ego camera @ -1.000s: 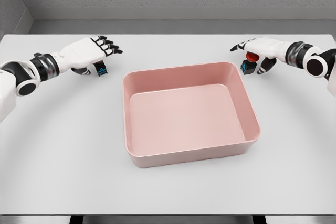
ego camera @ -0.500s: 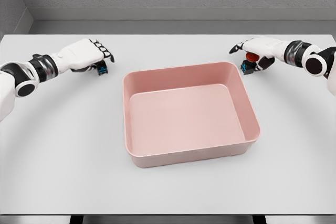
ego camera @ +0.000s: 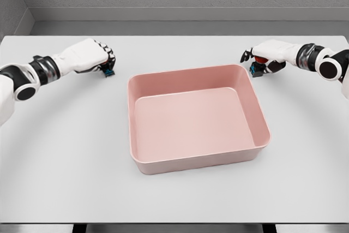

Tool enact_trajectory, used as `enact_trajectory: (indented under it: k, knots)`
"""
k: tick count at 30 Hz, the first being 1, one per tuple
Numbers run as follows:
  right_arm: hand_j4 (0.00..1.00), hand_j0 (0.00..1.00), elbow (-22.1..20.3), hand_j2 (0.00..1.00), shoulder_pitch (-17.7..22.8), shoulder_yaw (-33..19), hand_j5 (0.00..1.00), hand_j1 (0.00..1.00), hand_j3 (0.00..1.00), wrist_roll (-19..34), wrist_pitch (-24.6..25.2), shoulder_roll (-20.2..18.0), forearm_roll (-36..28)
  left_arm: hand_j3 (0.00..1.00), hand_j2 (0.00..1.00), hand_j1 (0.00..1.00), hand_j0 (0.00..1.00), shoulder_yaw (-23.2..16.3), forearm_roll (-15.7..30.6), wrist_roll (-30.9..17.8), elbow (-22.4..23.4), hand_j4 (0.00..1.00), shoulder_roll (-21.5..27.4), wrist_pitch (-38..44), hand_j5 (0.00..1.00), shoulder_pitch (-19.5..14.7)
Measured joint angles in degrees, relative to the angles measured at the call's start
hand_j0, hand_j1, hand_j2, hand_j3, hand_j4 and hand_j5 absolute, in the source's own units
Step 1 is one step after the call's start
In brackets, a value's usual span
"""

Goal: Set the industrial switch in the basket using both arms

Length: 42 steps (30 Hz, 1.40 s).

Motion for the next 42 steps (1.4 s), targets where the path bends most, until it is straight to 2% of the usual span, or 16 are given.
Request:
enact_trajectory:
  k: [2, 3, 4, 16, 26, 30, 36, 42]
  knots:
    - [0.67, 0.67, -0.05, 0.67, 0.00, 0.02, 0.67, 0.67, 0.67, 0.00, -0.05, -0.01, 0.00, 0.32, 0.32, 0.32, 0.32, -0.03, 0.89, -0.15, -2.03, 0.32, 0.12, -0.01, 0.32, 0.00]
    - [0.61, 0.61, -0.02, 0.61, -0.09, 0.02, 0.61, 0.61, 0.61, 0.01, -0.41, -0.02, 0.01, 0.32, 0.32, 0.32, 0.32, -0.03, 1.20, -0.18, -2.84, 0.32, 0.27, -0.01, 0.32, 0.00]
    - [0.59, 0.59, 0.11, 0.59, -0.09, 0.00, 0.59, 0.59, 0.59, 0.04, -1.23, -0.04, 0.01, 0.32, 0.32, 0.32, 0.32, -0.03, 1.41, -0.19, -3.44, 0.32, 0.39, 0.00, 0.32, 0.00]
    - [0.57, 0.57, 0.94, 0.57, -0.79, -0.41, 0.57, 0.57, 0.57, 0.51, -3.56, -0.52, 0.10, 0.32, 0.32, 0.32, 0.32, -0.01, 5.14, -0.38, -13.39, 0.32, 5.07, 0.00, 0.32, 0.09]
    - [0.51, 0.51, 0.66, 0.51, -2.55, -0.55, 0.51, 0.51, 0.51, 1.08, -3.75, -0.75, 0.19, 0.32, 0.32, 0.32, 0.32, -0.03, 8.08, -0.55, -24.66, 0.32, 8.53, 0.00, 0.32, 0.44]
    - [0.48, 0.48, 0.59, 0.48, -2.90, -0.62, 0.48, 0.48, 0.48, 1.14, -4.29, -1.48, 0.21, 0.32, 0.32, 0.32, 0.32, -0.16, 9.15, -0.77, -28.58, 0.32, 8.95, 0.01, 0.32, 1.93]
    - [0.45, 0.45, 0.54, 0.45, -3.08, -0.64, 0.45, 0.45, 0.45, 1.15, -5.46, -1.99, 0.24, 0.32, 0.32, 0.32, 0.32, -0.52, 11.60, -4.00, -36.14, 0.32, 9.58, -0.01, 0.32, 4.22]
    - [0.45, 0.45, 0.29, 0.45, -3.78, -1.61, 0.45, 0.45, 0.45, 1.39, -7.72, -3.27, 0.28, 0.33, 0.33, 0.33, 0.33, -0.70, 11.90, -4.82, -39.82, 0.33, 9.12, -0.02, 0.33, 6.06]
